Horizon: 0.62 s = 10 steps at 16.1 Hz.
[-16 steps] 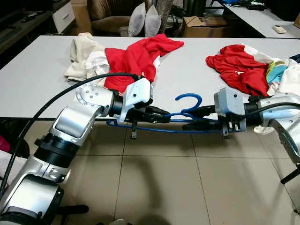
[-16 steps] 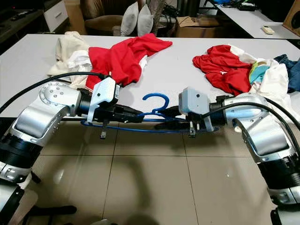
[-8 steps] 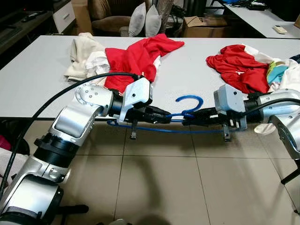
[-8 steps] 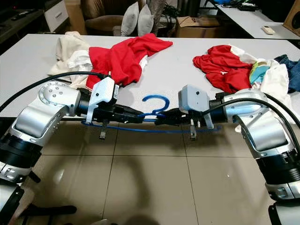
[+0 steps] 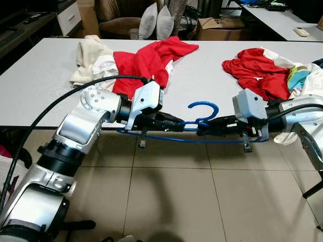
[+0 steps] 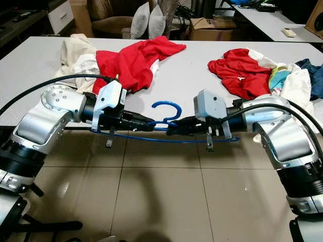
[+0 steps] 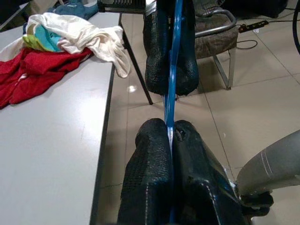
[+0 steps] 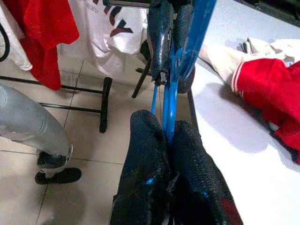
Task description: Hang hanger
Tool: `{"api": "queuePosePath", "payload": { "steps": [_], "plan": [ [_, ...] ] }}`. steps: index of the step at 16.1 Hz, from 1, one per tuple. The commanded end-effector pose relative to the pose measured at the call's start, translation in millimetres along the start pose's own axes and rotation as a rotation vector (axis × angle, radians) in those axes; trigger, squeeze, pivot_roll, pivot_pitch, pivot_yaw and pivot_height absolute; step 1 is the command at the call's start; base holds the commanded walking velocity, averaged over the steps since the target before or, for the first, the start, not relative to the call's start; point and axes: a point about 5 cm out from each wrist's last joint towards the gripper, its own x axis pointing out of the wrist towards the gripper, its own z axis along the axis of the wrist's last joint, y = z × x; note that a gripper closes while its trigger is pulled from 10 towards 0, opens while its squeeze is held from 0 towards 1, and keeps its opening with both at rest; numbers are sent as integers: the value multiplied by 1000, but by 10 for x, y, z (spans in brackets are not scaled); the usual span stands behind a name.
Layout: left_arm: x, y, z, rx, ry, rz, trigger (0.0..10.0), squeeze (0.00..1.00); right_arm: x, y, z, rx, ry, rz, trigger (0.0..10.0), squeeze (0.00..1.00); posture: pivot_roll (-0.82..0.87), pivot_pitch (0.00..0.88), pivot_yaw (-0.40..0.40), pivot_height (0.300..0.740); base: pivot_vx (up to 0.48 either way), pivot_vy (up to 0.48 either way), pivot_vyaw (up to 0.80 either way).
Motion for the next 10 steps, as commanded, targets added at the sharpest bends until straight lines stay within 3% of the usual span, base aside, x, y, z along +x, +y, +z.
{"api": "queuePosePath", "payload": {
  "steps": [1, 2, 3, 4, 10],
  "plan": [
    [-84, 79, 17, -10, 15, 64, 9255, 0, -41, 3, 87, -31, -13, 34, 0, 0, -131, 0, 40, 740, 0, 0, 0],
    [-97, 98, -3, -40, 27, 84, 10000, 0, -41, 7, 85, -26, -16, 36, 0, 0, -130, 0, 39, 740, 0, 0, 0],
    [-112, 111, 4, -49, 20, 91, 10000, 584, -37, 9, 81, -19, -15, 39, 0, 0, -133, 0, 38, 740, 0, 0, 0],
    [-126, 114, 20, -48, 7, 90, 10000, 1000, -34, 9, 74, -6, -12, 41, 0, 0, -134, 0, 39, 740, 0, 0, 0],
    [-225, 92, 132, -44, -76, 35, 10000, 973, -57, 9, 9, 44, -3, -12, 0, 0, -149, 0, 48, 740, 0, 0, 0]
  ]
}}
